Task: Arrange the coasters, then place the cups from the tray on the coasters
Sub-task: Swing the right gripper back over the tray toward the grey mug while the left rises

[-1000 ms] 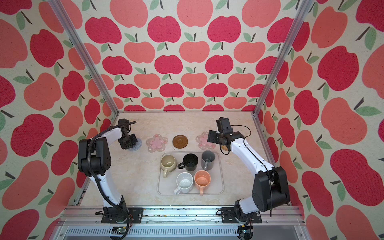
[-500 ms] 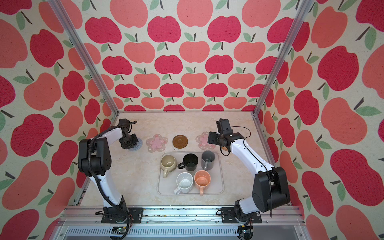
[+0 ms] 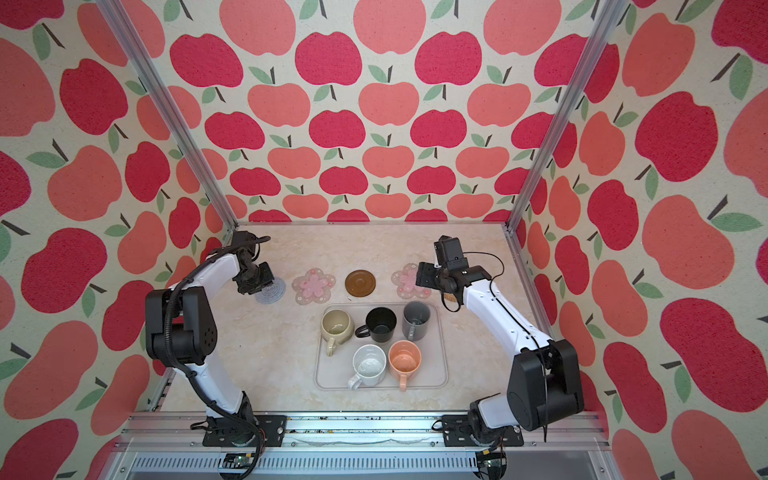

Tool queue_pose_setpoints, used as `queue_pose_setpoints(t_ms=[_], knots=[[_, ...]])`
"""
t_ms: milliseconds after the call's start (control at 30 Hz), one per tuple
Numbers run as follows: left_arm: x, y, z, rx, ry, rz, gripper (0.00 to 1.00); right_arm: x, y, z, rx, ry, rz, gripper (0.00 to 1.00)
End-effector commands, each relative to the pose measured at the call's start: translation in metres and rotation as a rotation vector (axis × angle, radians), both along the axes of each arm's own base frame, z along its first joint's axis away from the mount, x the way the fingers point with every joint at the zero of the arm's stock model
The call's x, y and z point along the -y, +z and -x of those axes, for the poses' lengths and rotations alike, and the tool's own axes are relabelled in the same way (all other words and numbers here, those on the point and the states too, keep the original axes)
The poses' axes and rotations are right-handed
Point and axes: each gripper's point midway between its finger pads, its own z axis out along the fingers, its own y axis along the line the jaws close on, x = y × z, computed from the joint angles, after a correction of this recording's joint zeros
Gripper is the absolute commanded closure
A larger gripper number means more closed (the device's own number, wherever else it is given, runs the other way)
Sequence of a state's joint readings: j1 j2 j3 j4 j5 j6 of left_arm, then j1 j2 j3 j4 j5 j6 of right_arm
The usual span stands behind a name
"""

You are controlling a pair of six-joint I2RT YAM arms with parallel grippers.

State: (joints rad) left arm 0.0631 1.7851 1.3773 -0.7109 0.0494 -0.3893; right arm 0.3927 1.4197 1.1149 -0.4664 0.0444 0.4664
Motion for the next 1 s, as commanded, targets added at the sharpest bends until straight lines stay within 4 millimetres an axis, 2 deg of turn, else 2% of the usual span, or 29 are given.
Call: queue_pose_setpoints(t_ms=[0,267,500,733,967], knots=[[0.008,0.035,0.008,0.024,-0.072,-0.036,0.61,0.008,0.005,0.009,0.001,-0.023,0.014,0.25],[0.024,0.066,0.031,0.048,-0.152,-0.054,0.59,0.014,0.023,0.035,-0.006,-0.009,0.077,0.25],[0.032,0.092,0.051,0.072,-0.202,-0.079,0.58,0.007,0.039,0.074,-0.013,0.015,0.083,0.26],[0.041,0.099,0.07,0.102,-0.22,-0.046,0.58,0.006,0.038,0.115,-0.037,0.041,0.184,0.26],[0.052,0.099,0.073,0.128,-0.23,0.004,0.58,-0.001,0.028,0.141,-0.053,0.036,0.158,0.27]])
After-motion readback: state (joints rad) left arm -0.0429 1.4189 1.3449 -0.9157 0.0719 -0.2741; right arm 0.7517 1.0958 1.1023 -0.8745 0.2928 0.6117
